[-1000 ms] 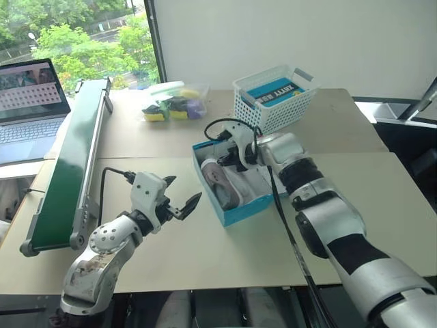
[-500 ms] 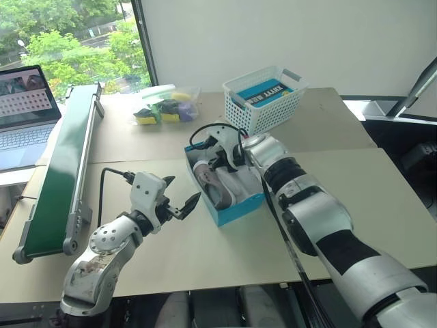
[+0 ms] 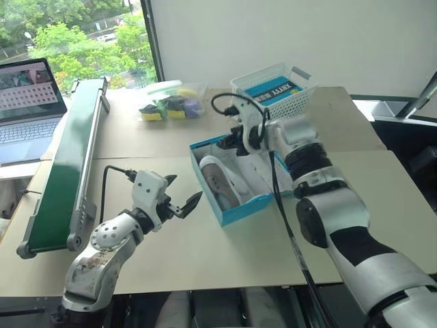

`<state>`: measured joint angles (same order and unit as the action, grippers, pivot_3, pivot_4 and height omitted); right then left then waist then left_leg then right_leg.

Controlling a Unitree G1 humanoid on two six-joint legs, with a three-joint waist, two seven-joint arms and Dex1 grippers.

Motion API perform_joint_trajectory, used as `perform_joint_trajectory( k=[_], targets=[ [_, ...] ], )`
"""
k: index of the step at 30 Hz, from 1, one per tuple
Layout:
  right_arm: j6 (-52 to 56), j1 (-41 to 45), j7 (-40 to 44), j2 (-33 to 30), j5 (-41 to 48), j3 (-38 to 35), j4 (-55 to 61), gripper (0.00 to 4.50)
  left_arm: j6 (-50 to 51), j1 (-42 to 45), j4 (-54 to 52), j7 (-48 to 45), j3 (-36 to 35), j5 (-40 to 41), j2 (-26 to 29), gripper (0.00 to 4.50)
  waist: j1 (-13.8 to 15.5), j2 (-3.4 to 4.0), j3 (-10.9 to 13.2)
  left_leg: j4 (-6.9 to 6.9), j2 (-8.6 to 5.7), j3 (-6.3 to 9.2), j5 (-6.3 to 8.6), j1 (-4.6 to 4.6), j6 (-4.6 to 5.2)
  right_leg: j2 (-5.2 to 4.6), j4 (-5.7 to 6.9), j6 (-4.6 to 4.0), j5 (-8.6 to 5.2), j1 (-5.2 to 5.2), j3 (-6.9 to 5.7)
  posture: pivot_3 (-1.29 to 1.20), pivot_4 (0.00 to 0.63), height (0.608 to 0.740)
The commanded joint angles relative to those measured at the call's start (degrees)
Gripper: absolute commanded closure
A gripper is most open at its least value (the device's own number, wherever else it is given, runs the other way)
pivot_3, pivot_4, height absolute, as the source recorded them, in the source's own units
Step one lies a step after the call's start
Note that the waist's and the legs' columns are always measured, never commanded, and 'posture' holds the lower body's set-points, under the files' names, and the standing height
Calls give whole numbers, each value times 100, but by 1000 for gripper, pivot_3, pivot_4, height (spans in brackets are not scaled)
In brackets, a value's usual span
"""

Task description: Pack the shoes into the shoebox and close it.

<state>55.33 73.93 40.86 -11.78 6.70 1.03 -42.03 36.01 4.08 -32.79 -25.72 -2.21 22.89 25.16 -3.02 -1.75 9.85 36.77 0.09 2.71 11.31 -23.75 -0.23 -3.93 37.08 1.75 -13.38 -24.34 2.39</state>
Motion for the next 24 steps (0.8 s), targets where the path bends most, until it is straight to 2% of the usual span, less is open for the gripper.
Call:
perform_joint_trajectory(
  k=[1, 4, 6, 8, 10, 12, 14, 16, 18, 21, 24],
  targets=[
    [540, -133, -8, -239, 377, -285, 803, 4487, -170, 25, -26, -279, 23, 84, 138, 0, 30, 0, 0, 0, 0, 0, 0, 0, 0, 0, 0, 0, 0, 1, -1, 0, 150, 725],
    [1224, -549, 847, -992, 1033, -318, 1930, 4487, -187, -30, 0, -511, -47, 110, 317, 0, 82, 2, 2, 0, -1, 2, 0, -1, 0, 0, -1, 0, 0, 1, -2, 0, 150, 725],
    [1640, -1084, 1853, -1899, 1721, -106, 3051, 4487, -211, -43, 48, -600, -110, 124, 390, 0, 166, 6, 8, 0, -6, 8, 0, -6, 0, -5, -5, 6, -4, 3, -9, 0, 150, 725],
    [1133, -2137, 3171, -3314, 2085, 215, 4393, 4487, -228, -39, 94, -663, -137, 134, 427, 0, 280, 13, 12, 2, -19, 15, 1, -14, 2, -22, -16, 18, -11, 6, -19, 0, 150, 725],
    [652, -2935, 4002, -4228, 2348, 293, 5202, 4487, -246, -31, 135, -700, -142, 141, 443, 0, 300, 14, 12, 5, -29, 20, 11, -28, 15, -42, -37, 34, -21, 12, -36, 0, 150, 725],
    [314, -3700, 4636, -4895, 2588, 237, 5734, 4487, -262, -6, 180, -733, -109, 134, 446, 0, 220, 14, 12, 14, -31, 7, 22, -27, 14, -43, -39, 40, -24, 15, -26, 0, 150, 725],
    [-78, -4414, 4904, -5388, 2507, 336, 6065, 4487, -278, 39, 224, -772, -51, 124, 442, 0, 176, 14, 12, 14, -27, -5, 23, -18, 14, -40, -35, 40, -25, 17, -14, 0, 150, 725],
    [-399, -4754, 4729, -5524, 2217, 550, 6133, 4487, -275, 72, 244, -779, -33, 122, 427, 0, 115, 15, 12, 14, -19, -17, 24, 4, 15, -35, -27, 37, -24, 31, -5, 0, 150, 725],
    [-588, -4974, 3780, -5247, 1378, 1198, 5883, 4487, -261, 126, 265, -787, 4, 117, 416, 0, 59, 5, 11, 17, -15, -28, 23, 20, 15, -33, -25, 58, -36, 36, 2, 0, 150, 725],
    [-599, -4878, 1910, -4233, 316, 1577, 4916, 4487, -221, 189, 275, -804, -28, 141, 446, 0, 54, -19, 6, 21, -11, -35, 20, 62, 13, -30, -28, 74, -46, 73, 5, 0, 150, 725],
    [-681, -5084, 819, -3720, -287, 1563, 4444, 4487, -194, 187, 265, -822, -93, 171, 498, 0, 92, -7, 17, 31, -11, -35, 19, 78, 10, -30, -30, 73, -44, 97, 6, 0, 150, 725]
  ],
)
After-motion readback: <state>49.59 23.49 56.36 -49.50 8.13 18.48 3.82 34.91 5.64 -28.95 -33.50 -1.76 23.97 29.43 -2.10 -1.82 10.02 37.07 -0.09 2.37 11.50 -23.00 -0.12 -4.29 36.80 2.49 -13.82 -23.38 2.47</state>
